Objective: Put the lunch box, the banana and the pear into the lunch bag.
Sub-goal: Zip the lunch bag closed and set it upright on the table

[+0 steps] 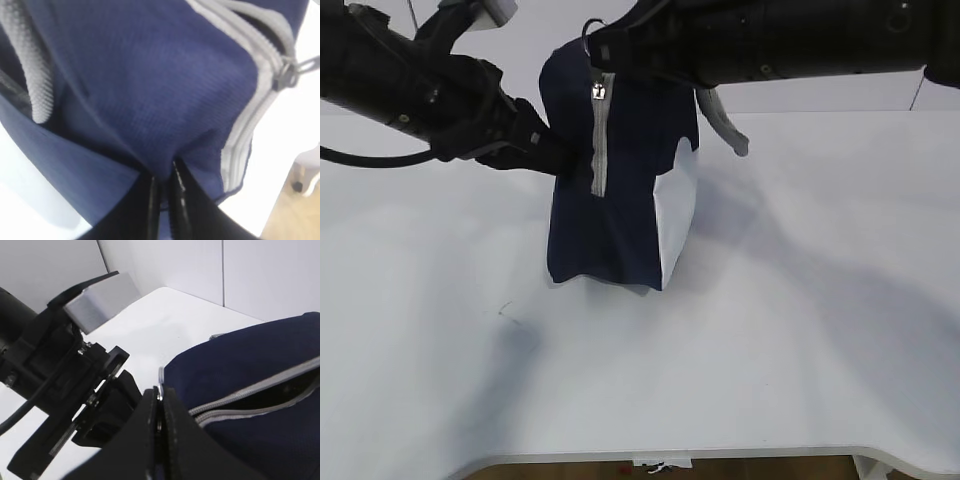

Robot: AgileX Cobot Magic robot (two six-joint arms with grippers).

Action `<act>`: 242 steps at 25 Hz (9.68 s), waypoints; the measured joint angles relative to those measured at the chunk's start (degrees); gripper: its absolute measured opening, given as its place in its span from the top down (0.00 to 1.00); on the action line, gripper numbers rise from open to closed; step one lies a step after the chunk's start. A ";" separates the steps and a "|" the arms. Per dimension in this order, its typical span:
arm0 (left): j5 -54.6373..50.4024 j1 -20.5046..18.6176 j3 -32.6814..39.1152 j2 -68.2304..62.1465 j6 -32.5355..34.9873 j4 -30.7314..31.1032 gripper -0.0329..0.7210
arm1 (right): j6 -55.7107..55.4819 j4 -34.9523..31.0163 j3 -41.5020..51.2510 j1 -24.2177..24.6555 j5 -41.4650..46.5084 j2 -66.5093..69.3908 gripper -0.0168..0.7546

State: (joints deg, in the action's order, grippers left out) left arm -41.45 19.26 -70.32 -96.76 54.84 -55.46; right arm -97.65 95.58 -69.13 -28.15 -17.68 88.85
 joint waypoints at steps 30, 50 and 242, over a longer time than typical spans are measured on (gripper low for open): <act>-13.42 -0.85 0.00 6.08 0.00 17.57 0.96 | -0.04 4.12 -3.46 -0.32 8.17 0.05 0.99; -18.22 -0.85 0.00 9.90 -5.27 26.66 0.97 | -0.04 8.80 -4.93 -0.41 19.86 5.44 0.99; -25.94 -3.15 -21.08 -4.45 -8.41 16.64 0.96 | -24.79 10.03 -14.12 11.60 2.98 25.42 0.46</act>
State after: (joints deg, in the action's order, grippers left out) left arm -67.40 16.11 -91.39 -101.20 46.43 -38.82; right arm -122.44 105.61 -83.24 -16.55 -14.70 114.27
